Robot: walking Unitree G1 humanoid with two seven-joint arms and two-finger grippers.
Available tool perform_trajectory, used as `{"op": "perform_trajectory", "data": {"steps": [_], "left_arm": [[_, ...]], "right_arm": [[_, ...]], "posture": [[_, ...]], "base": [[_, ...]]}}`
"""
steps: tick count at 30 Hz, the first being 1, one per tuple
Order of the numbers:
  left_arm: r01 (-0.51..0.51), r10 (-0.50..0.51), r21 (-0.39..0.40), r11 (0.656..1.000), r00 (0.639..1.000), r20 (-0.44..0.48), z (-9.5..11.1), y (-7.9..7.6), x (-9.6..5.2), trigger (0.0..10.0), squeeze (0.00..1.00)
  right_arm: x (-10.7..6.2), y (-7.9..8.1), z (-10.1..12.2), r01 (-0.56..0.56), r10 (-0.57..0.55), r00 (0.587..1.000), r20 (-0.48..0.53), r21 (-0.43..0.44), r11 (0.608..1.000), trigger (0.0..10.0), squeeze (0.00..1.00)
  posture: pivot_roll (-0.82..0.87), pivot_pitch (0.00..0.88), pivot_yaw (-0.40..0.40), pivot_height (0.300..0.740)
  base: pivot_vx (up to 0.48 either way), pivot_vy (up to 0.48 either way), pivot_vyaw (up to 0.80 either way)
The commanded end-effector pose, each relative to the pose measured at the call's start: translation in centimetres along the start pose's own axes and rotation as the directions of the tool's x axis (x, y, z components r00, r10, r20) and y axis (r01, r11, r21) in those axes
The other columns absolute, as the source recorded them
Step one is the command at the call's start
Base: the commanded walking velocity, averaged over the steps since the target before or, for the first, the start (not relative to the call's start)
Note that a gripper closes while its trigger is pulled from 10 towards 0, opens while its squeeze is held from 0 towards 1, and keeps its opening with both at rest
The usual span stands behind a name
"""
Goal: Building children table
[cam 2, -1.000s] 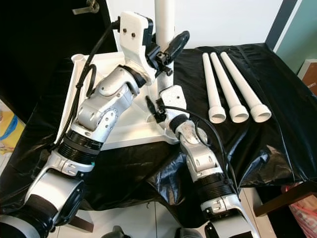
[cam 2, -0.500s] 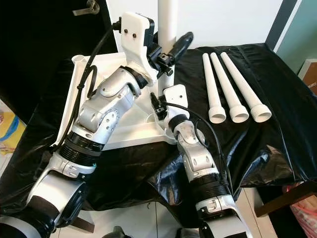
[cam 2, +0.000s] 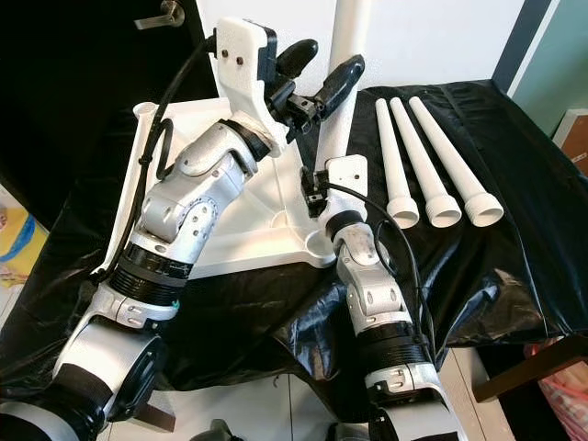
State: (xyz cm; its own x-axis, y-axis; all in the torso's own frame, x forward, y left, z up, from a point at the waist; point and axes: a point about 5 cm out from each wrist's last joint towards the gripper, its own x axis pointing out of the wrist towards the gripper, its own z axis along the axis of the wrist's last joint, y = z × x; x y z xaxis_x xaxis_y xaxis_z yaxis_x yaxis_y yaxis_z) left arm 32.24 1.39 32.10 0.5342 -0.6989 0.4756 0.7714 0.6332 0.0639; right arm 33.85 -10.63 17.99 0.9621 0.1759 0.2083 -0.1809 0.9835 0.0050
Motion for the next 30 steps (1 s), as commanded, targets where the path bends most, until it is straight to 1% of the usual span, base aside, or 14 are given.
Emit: {"op": "perform_trajectory", "data": {"steps": [1, 3, 5, 6, 10, 12, 14, 16, 17, 19, 21, 24, 27, 30], "left_arm": [[-0.111, 0.111, -0.004, 0.994, 0.994, -0.013, -0.4, 1.8, -0.9, 10.0, 0.0], [-0.15, 0.15, 0.019, 0.989, 0.989, -0.012, -0.5, 2.4, -1.4, 10.0, 0.0], [-0.204, 0.205, 0.037, 0.978, 0.979, -0.021, -0.9, 3.2, -2.3, 10.0, 0.0], [-0.204, 0.205, 0.037, 0.978, 0.979, -0.021, -0.9, 3.2, -2.3, 10.0, 0.0], [-0.236, 0.238, 0.06, 0.97, 0.97, -0.039, -1.3, 3.8, -3.1, 10.0, 0.0], [-0.263, 0.271, 0.098, 0.96, 0.96, -0.077, -2.3, 4.3, -4.3, 10.0, 0.0], [-0.263, 0.271, 0.098, 0.96, 0.96, -0.077, -2.3, 4.3, -4.3, 10.0, 0.0], [-0.283, 0.3, 0.134, 0.95, 0.945, -0.132, -3.6, 4.6, -5.7, 10.0, 0.0], [-0.283, 0.3, 0.134, 0.95, 0.945, -0.132, -3.6, 4.6, -5.7, 10.0, 0.0], [-0.292, 0.312, 0.137, 0.947, 0.936, -0.163, -4.4, 4.7, -6.7, 10.0, 0.0], [-0.299, 0.32, 0.133, 0.945, 0.931, -0.178, -4.9, 4.6, -7.2, 10.0, 0.0], [-0.305, 0.326, 0.132, 0.943, 0.927, -0.187, -5.1, 4.5, -7.5, 10.0, 0.0], [-0.323, 0.343, 0.129, 0.938, 0.917, -0.203, -5.6, 4.4, -8.1, 10.0, 0.0], [-0.329, 0.351, 0.133, 0.935, 0.913, -0.208, -5.7, 4.4, -8.3, 10.0, 0.0]], "right_arm": [[-0.3, -0.6, 0.0, 0.034, -0.034, 0.999, 0.004, 0.012, 0.999, 10.0, 0.0], [-0.4, -0.9, -0.1, 0.045, -0.045, 0.999, 0.008, 0.008, 0.999, 10.0, 0.0], [-0.7, -1.1, -0.2, 0.057, -0.057, 0.998, 0.003, 0.003, 0.998, 10.0, 0.0], [-0.7, -1.1, -0.2, 0.057, -0.057, 0.998, 0.003, 0.003, 0.998, 10.0, 0.0], [-0.8, -1.3, -0.4, 0.065, -0.065, 0.998, 0.0, -0.002, 0.998, 10.0, 0.0], [-1.1, -1.4, -0.4, 0.071, -0.071, 0.997, 0.005, -0.011, 0.997, 10.0, 0.0], [-1.1, -1.4, -0.4, 0.071, -0.071, 0.997, 0.005, -0.011, 0.997, 10.0, 0.0], [-1.3, -1.6, -0.5, 0.075, -0.075, 0.997, 0.005, -0.02, 0.997, 10.0, 0.0], [-1.3, -1.6, -0.5, 0.075, -0.075, 0.997, 0.005, -0.02, 0.997, 10.0, 0.0], [-1.5, -1.7, -0.6, 0.079, -0.079, 0.997, 0.0, -0.027, 0.997, 10.0, 0.0], [-1.6, -1.8, -0.7, 0.081, -0.081, 0.997, -0.002, -0.031, 0.996, 10.0, 0.0], [-1.6, -1.8, -0.7, 0.081, -0.081, 0.997, -0.004, -0.033, 0.996, 10.0, 0.0], [-1.8, -1.8, -0.8, 0.08, -0.081, 0.997, -0.009, -0.038, 0.996, 10.0, 0.0], [-1.8, -1.9, -0.9, 0.079, -0.08, 0.997, -0.011, -0.04, 0.996, 10.0, 0.0]], "posture": [[-0.02, 0.009, 0.031, 0.74], [-0.02, 0.012, 0.031, 0.74], [-0.02, 0.017, 0.029, 0.74], [-0.02, 0.017, 0.029, 0.74], [-0.02, 0.02, 0.029, 0.74], [-0.02, 0.026, 0.028, 0.74], [-0.02, 0.026, 0.028, 0.74], [-0.01, 0.031, 0.028, 0.74], [-0.01, 0.031, 0.028, 0.74], [-0.01, 0.034, 0.026, 0.74], [-0.01, 0.035, 0.025, 0.74], [-0.01, 0.035, 0.023, 0.74], [-0.01, 0.032, 0.019, 0.74], [-0.01, 0.029, 0.016, 0.74]], "base": [[0.0, 0.0, 0.0], [0.0, 0.0, 0.0], [0.0, 0.0, 0.0], [0.0, 0.0, 0.0], [0.0, 0.0, 0.0], [0.0, 0.0, 0.0], [0.0, 0.0, 0.0], [0.0, 0.0, 0.0], [0.0, 0.0, 0.0], [0.0, 0.0, 0.0], [0.0, 0.0, 0.0], [0.0, 0.0, 0.0], [0.0, -0.292, 0.0], [0.0, -0.194, 0.0]]}}
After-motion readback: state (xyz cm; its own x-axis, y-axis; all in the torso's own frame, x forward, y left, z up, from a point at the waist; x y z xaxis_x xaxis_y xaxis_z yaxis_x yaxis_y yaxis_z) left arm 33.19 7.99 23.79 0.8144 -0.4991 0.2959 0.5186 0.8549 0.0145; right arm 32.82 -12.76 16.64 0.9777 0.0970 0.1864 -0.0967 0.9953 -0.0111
